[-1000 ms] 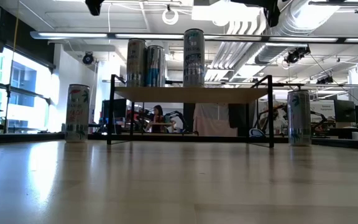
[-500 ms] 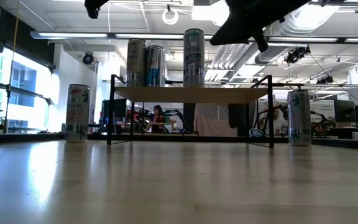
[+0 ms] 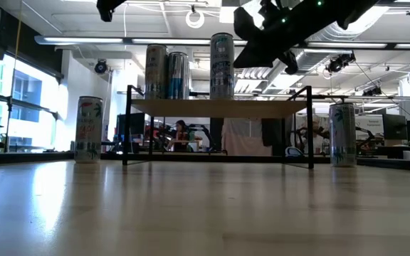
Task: Place canned beverage on shelf
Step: Put the bottom left black soda can on the shelf
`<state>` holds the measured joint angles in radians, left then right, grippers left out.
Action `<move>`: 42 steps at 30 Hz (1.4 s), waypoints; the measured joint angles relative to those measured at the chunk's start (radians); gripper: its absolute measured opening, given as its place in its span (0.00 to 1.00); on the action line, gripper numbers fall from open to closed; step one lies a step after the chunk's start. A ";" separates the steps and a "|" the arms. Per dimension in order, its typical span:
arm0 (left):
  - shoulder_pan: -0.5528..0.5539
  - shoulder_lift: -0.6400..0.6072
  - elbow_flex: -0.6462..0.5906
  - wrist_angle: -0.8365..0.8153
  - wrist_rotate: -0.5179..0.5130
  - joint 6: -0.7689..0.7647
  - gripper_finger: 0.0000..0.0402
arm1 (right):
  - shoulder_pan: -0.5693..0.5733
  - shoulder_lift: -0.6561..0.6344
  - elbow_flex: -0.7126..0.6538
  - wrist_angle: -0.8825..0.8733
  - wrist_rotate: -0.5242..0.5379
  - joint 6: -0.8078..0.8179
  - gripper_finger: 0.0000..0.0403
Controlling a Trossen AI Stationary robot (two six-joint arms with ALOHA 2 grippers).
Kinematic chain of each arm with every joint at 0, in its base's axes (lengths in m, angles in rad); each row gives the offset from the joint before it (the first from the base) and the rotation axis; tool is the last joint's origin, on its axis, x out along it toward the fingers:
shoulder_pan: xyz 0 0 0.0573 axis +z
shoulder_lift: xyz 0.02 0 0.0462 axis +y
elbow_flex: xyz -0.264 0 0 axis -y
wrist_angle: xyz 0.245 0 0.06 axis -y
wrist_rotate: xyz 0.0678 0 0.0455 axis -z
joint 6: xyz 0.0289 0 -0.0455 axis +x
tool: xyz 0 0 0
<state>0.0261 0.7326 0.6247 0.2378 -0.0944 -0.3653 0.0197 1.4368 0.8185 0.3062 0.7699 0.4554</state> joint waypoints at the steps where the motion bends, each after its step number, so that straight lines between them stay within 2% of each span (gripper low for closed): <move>1: 0.000 0.000 0.000 0.000 0.000 0.000 0.78 | -0.003 0.006 0.000 0.011 -0.001 -0.004 0.00; 13: 0.000 0.000 0.000 -0.001 0.000 0.000 0.78 | -0.069 0.026 0.000 0.032 -0.057 -0.016 0.00; 18: 0.000 0.000 0.000 0.000 0.000 0.000 0.78 | -0.105 0.026 0.000 0.053 -0.175 -0.016 0.00; 42: 0.000 0.000 0.000 -0.001 -0.019 0.001 0.78 | -0.179 0.025 0.000 0.095 -0.181 -0.035 0.00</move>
<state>0.0261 0.7326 0.6250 0.2371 -0.1139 -0.3645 -0.1596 1.4620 0.8185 0.4015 0.5886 0.4206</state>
